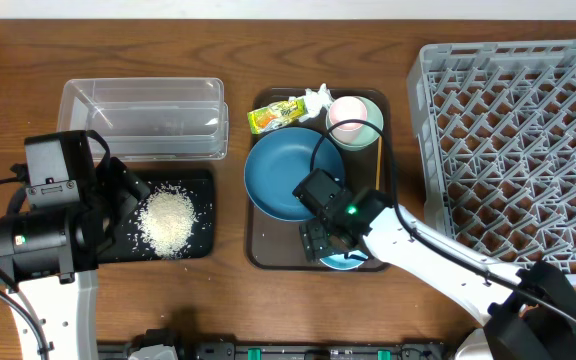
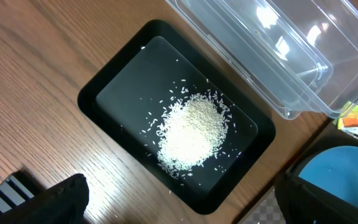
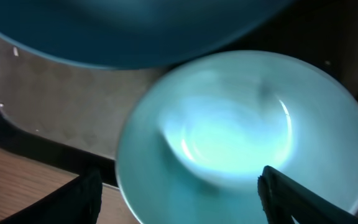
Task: Sort waste into correct bins and load items into the dishwasher rack
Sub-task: 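Grasp the light-blue bowl rim with the right gripper and lift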
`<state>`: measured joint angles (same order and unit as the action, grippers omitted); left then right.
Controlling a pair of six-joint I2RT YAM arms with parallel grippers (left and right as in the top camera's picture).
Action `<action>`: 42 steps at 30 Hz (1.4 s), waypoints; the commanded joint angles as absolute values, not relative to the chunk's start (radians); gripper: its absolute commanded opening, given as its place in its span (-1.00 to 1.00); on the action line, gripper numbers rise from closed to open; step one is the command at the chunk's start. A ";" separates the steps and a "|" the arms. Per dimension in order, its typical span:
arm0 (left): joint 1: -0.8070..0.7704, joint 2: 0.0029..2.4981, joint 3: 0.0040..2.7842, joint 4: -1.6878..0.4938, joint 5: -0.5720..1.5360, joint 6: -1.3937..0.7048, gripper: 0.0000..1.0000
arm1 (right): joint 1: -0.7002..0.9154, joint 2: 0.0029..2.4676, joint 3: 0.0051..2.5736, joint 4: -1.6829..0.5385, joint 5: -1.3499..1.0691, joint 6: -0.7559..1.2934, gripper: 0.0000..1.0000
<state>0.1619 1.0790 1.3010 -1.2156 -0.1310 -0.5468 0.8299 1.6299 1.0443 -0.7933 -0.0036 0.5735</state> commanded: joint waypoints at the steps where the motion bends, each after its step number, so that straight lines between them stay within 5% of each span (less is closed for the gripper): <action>1: 0.165 1.078 1.313 -1.219 -0.140 -0.552 0.94 | 0.870 1.652 1.052 -0.770 0.005 0.568 0.46; 24: 0.165 1.078 1.313 -1.219 -0.139 -0.551 0.94 | 0.957 1.745 1.065 -0.736 0.123 0.684 -0.45; 32: 0.165 1.078 1.313 -1.219 -0.140 -0.551 0.94 | 0.957 1.745 1.077 -0.741 0.093 0.684 -0.97; 42: 0.165 1.078 1.313 -1.219 -0.140 -0.551 0.94 | 0.946 1.709 1.149 -0.878 0.073 0.684 -0.98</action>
